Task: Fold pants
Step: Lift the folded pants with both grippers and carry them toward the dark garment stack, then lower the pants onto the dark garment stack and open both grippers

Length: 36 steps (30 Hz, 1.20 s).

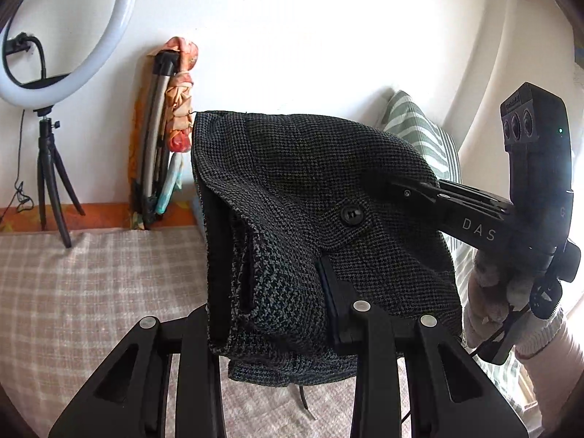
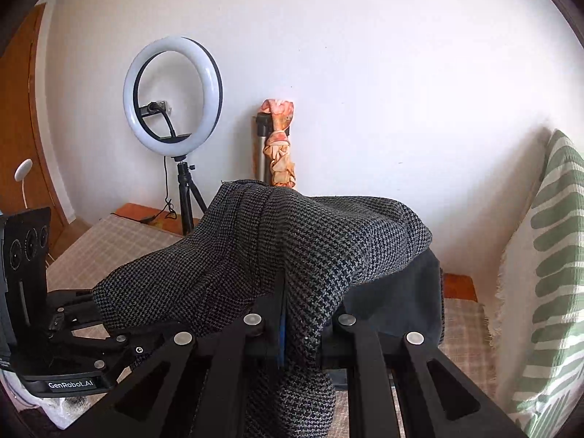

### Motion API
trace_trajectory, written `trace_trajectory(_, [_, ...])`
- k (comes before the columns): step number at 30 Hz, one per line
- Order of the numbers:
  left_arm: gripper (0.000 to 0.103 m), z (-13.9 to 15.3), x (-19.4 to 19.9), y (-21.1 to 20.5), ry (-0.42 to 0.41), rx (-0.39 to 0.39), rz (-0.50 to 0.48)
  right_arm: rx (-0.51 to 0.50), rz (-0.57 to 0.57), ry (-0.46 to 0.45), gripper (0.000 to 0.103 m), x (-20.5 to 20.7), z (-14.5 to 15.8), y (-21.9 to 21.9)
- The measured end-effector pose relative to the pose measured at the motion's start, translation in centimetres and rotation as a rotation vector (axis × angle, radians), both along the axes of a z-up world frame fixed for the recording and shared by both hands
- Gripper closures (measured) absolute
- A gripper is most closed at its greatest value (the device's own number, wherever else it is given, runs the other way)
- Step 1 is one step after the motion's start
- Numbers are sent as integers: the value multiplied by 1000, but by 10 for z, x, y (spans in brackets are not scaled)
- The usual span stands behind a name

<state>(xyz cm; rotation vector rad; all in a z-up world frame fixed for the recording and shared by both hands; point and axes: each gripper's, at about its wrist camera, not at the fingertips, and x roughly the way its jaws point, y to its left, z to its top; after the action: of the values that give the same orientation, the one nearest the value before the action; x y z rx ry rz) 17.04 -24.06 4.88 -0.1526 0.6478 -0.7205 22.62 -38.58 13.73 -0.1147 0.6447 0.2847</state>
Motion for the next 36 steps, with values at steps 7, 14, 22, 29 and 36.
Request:
trace_trajectory(7, [73, -17, 53, -50, -15, 11, 11, -65, 13, 4, 94, 67, -12, -40])
trace_trajectory(14, [73, -58, 98, -94, 6, 68, 22, -123, 45, 33, 94, 133, -61, -63])
trace_trajectory(22, [62, -112, 117, -113, 139, 156, -19, 21, -68, 209, 63, 174, -141, -130])
trace_trajectory(29, [53, -112, 96, -102, 153, 186, -40, 143, -172, 210, 46, 159, -136, -163])
trace_trajectory(36, [53, -124, 93, -82, 221, 163, -53, 224, -197, 273, 46, 154, -141, -162])
